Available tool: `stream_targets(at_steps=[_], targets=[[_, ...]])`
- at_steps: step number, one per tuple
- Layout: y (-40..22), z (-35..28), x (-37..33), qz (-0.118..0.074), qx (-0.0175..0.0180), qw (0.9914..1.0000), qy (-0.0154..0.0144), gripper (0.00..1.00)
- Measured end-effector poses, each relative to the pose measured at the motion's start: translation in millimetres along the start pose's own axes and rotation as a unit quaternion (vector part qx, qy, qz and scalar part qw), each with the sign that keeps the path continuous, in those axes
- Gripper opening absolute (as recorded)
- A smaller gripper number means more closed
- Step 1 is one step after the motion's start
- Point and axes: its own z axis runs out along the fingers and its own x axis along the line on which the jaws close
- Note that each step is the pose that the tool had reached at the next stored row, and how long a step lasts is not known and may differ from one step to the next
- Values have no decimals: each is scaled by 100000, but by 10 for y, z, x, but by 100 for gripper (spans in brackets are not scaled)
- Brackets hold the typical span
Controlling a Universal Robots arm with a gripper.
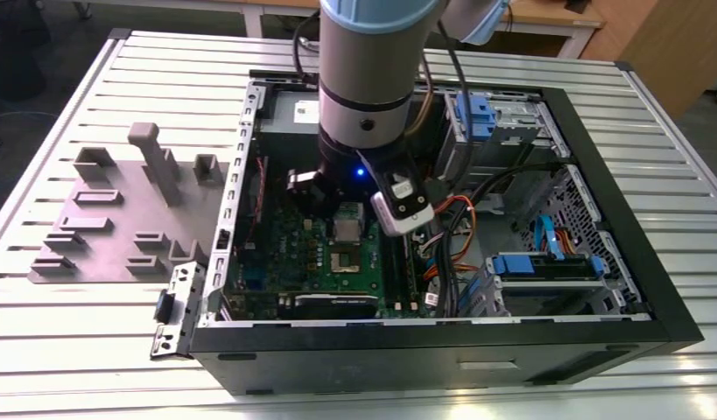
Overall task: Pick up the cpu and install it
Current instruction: 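Place the cpu into insertion slot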
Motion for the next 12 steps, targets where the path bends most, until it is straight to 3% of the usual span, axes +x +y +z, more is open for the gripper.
stream_targets(at_steps=[8,12], targets=[[-1,118,-6,256,-42,100000,-5,47],[-1,133,-6,259,-49,100000,0,47]])
